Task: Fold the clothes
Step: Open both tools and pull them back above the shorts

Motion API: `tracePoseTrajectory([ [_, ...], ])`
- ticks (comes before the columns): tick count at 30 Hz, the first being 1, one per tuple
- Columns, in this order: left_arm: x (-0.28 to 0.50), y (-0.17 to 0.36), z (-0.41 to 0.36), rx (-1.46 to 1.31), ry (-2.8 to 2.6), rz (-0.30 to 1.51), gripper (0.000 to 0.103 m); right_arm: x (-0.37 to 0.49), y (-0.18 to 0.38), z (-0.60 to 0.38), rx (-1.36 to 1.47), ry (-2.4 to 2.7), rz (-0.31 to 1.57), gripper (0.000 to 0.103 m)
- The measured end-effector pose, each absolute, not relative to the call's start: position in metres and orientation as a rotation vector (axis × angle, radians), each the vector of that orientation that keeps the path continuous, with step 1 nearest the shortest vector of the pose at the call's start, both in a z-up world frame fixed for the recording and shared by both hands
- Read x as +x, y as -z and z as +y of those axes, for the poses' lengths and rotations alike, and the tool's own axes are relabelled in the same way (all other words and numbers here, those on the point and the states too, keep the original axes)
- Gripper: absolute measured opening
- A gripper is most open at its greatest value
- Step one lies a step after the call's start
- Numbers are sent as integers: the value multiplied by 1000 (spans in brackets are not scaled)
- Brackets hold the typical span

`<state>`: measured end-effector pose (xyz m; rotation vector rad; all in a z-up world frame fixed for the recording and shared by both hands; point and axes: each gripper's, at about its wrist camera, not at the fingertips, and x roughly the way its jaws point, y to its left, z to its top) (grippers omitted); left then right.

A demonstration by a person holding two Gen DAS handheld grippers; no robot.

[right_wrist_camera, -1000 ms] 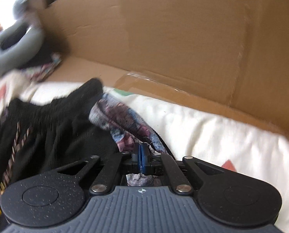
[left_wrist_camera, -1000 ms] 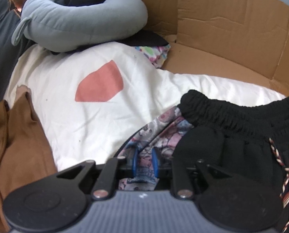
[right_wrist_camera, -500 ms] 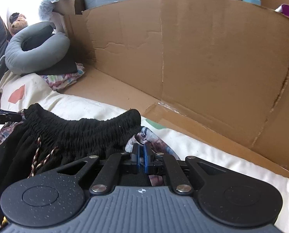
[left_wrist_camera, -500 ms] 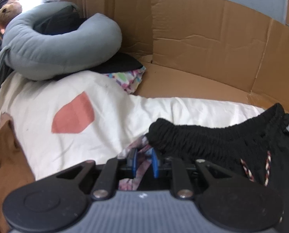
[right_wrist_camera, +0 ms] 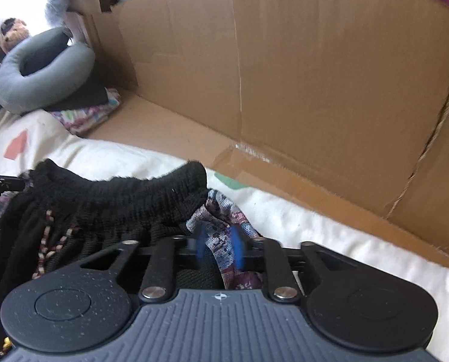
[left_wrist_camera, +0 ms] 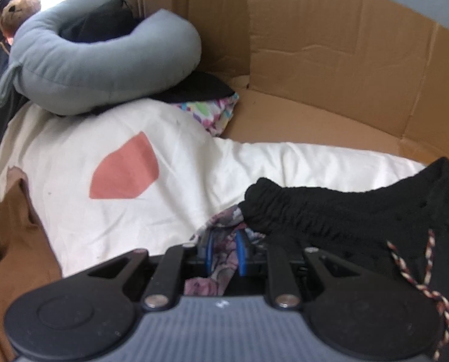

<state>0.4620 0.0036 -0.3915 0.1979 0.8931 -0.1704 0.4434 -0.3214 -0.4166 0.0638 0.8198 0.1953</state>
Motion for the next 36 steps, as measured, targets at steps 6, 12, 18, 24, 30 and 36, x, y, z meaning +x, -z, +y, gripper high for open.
tracePoseTrajectory([
  [6,435,369,17,190,179,898,21,416,388,-321,-48,-271,848,40],
  [12,405,360,29,164,160,917,23,375,362,-328,-89,-316,847,43],
  [18,361,352,47,166,195,951,24,328,355,-337,-53,-321,877,43],
  [24,327,337,89,178,171,970,24,273,356,-340,-34,-349,904,43],
  [30,292,322,143,204,117,1006,24,234,360,-353,-11,-310,913,44],
  [36,257,314,188,223,92,1039,24,201,356,-371,17,-244,903,44],
])
